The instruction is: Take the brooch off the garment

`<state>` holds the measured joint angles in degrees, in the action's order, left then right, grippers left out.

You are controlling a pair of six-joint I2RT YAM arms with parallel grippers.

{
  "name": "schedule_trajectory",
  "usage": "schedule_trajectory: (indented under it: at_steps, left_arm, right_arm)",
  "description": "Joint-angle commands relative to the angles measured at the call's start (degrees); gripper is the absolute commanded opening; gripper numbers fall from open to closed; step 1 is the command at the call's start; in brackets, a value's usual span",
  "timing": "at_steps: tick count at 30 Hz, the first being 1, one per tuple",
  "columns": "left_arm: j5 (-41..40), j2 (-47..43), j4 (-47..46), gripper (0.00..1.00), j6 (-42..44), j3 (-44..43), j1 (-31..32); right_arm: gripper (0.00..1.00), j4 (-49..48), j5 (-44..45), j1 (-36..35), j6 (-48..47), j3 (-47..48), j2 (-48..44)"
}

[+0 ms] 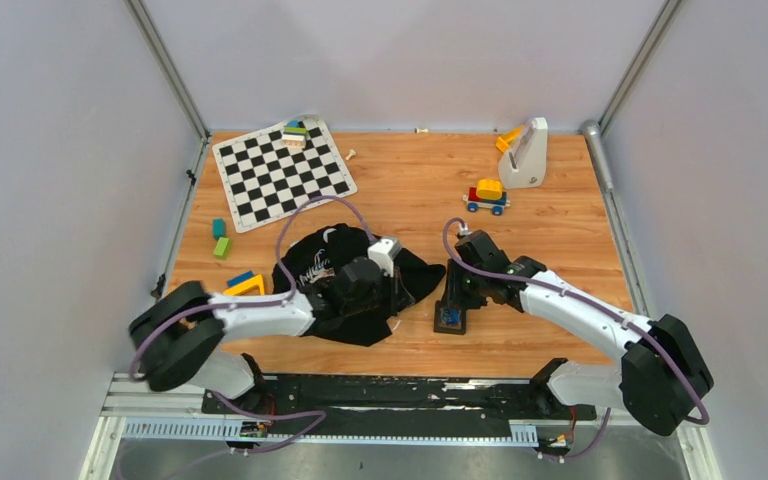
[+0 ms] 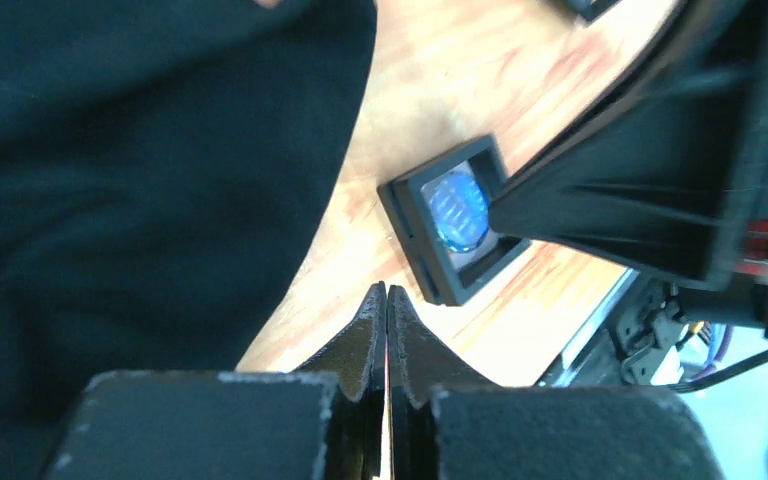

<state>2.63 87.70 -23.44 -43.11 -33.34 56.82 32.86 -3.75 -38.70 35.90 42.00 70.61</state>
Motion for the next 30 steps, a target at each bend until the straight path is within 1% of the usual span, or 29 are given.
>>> schedule_trajectory:
  at_steps: [1,2,4,6,7,10,13,14,15,16,17,18,19,20,22,23,24,25,26,27,30]
  left_arm:
    - [-12.0,-15.9,22.6,0.0,7.8,-4.2,-0.6]
    - [-14.0,-20.3,27.3,0.0,8.1,-4.3,-0.8]
    - [-15.9,-25.9,32.9,0.01,8.7,-4.4,-2.3]
    - [-16.9,-30.5,37.5,0.03,9.0,-4.4,-3.9]
    - [-17.2,-32.8,38.8,0.04,9.3,-4.4,-4.5]
    - [-17.9,-36.3,44.3,0.06,9.3,-4.3,-8.0]
    - [-17.3,-39.2,47.6,0.06,9.7,-4.0,-11.8]
    - [-17.0,-39.6,48.0,0.09,9.6,-3.8,-13.9]
    - [-16.7,-40.2,48.9,0.11,9.4,-3.7,-14.9]
    - [-16.5,-40.3,49.2,0.17,9.3,-3.6,-16.9]
    - [-16.0,-40.6,49.3,0.2,9.4,-3.6,-17.8]
    - [-15.8,-40.6,49.2,0.28,9.5,-3.3,-19.7]
    - [-15.6,-40.5,48.4,0.31,9.6,-3.2,-20.7]
    - [-15.4,-40.3,47.7,0.35,9.6,-2.7,-22.8]
    - [-13.5,-38.7,45.4,0.34,9.4,-2.1,-27.1]
    - [-10.8,-37.0,43.6,0.33,9.3,-1.9,-30.9]
    - [-8.9,-36.2,42.5,0.32,8.9,-1.6,-32.9]
    - [-5.3,-34.9,39.8,0.32,8.7,-1.3,-36.2]
    - [-4.2,-34.4,38.4,0.32,8.1,-0.7,-37.4]
    - [-1.4,-33.3,36.0,0.33,7.9,-0.5,-39.4]
    - [0.9,-30.0,33.9,0.34,7.8,-1.2,-41.6]
  right_arm:
    - [0.3,-2.8,-0.9,0.0,-0.5,1.9,-2.6]
    - [0.33,-3.2,-1.0,0.1,-0.4,2.1,-3.0]
    - [0.38,-4.4,-1.7,-0.1,-0.5,2.7,-3.4]
    - [0.45,-5.4,-1.9,-0.1,-0.6,3.3,-3.0]
    - [0.47,-5.9,-2.1,-0.1,-0.7,3.7,-2.5]
    - [0.46,-7.3,-3.9,-0.6,-0.4,5.7,0.6]
    - [0.46,-8.3,-4.5,-2.6,-0.3,9.2,4.9]
    - [0.48,-8.3,-4.1,-3.3,-0.4,10.5,6.2]
    - [0.54,-8.3,-3.2,-4.0,-0.4,11.8,7.7]
    - [0.6,-8.3,-2.3,-4.8,-0.3,13.2,9.2]
    - [0.69,-8.3,-1.4,-5.5,-0.3,14.7,10.8]
    - [0.75,-8.3,-0.7,-6.1,-0.3,16.5,12.7]
    - [0.78,-8.4,-0.2,-6.7,-0.4,18.4,15.2]
    - [0.78,-8.8,0.2,-7.2,-0.5,20.2,17.1]
    - [0.76,-10.5,1.1,-8.4,-0.9,23.5,21.0]
    - [0.76,-11.6,1.8,-9.3,-1.1,25.2,22.7]
    - [0.77,-13.0,2.2,-9.9,-1.3,26.7,24.6]
    - [0.78,-14.5,2.1,-10.5,-1.7,28.1,26.2]
    - [0.79,-15.6,1.9,-11.1,-2.2,29.8,28.0]
    - [0.81,-16.3,2.0,-11.5,-2.5,32.3,29.7]
    - [0.87,-17.2,3.0,-12.7,-4.0,38.2,35.1]
